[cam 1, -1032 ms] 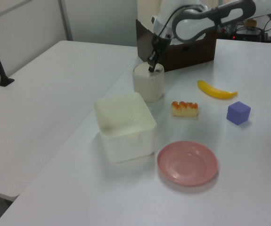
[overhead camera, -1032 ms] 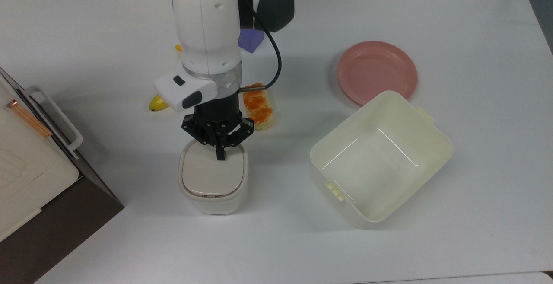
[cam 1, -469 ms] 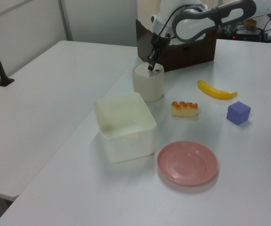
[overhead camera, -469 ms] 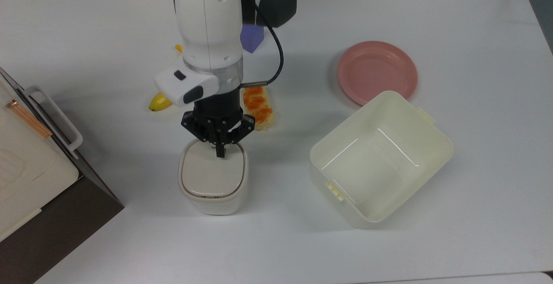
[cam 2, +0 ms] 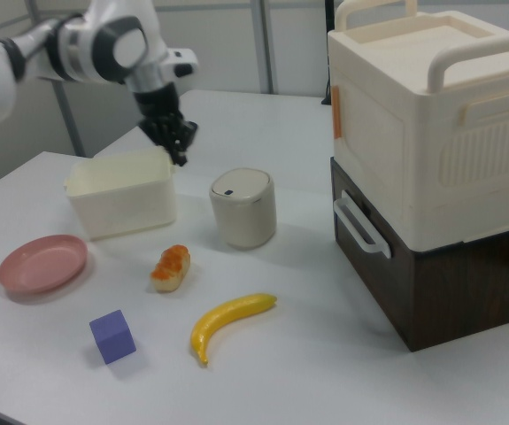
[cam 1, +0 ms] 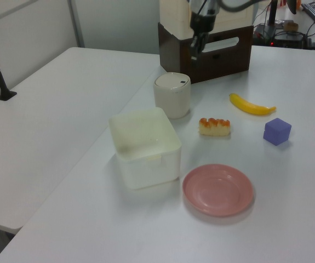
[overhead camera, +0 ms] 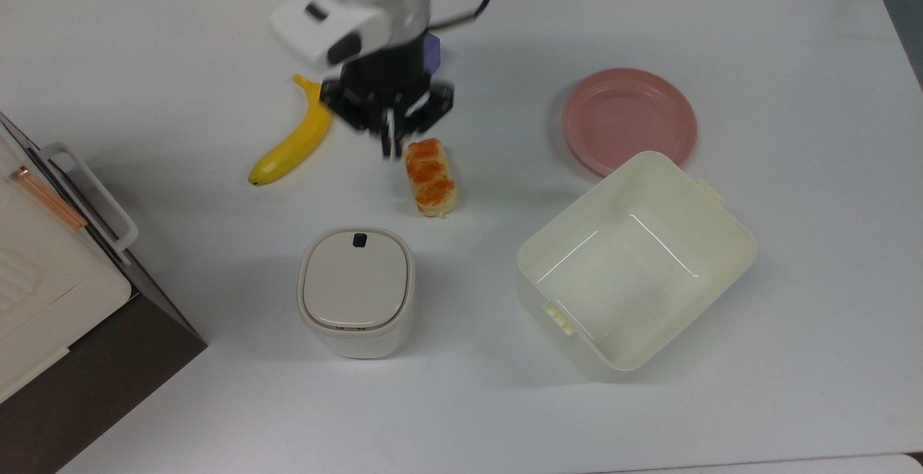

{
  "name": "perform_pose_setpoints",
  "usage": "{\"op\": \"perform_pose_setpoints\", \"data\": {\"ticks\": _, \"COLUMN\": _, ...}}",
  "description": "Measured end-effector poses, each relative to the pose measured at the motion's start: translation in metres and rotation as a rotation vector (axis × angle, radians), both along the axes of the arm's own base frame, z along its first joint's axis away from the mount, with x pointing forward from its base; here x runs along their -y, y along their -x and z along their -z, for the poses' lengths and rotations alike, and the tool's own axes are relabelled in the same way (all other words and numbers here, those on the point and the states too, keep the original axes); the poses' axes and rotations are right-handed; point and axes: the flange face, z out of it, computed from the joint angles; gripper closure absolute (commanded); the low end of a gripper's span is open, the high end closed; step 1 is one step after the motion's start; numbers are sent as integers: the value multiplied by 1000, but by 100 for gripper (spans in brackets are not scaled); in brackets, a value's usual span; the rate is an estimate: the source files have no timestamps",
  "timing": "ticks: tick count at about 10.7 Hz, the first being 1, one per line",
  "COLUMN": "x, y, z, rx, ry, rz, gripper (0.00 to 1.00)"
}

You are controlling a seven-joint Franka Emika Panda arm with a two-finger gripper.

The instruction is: Close the trash can

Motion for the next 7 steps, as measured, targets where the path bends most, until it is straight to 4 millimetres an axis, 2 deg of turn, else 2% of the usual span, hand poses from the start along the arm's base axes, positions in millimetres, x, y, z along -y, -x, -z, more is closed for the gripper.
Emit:
{"op": "perform_pose_setpoints", "data": {"ticks": 1, "x": -10, "y": 19, "z": -15, "rx": -53, "ry": 0, "rz": -16, "gripper": 0}}
{"op": "perform_pose_setpoints", "data": {"ticks": 3, "x": -29, "y": 57, "z": -36, "rx": -117, "ry": -4, "rz": -48, "gripper": 0}}
{"op": "perform_pose_setpoints", "data": {"ticks": 4, "x": -35, "y": 71, "z": -40, "rx": -128, "ry": -6, "rz": -58, "gripper": 0}}
{"op": "perform_pose_setpoints", "data": {"ticks": 6, "x": -36, "y": 87, "z": -41, "rx": -146, "ry": -47, "rz": -51, "gripper": 0}}
{"op": "perform_pose_setpoints", "data": {"ticks": 7, "x": -29, "y": 89, "z": -40, "rx": -160, "ry": -57, "rz": -37, "gripper": 0}}
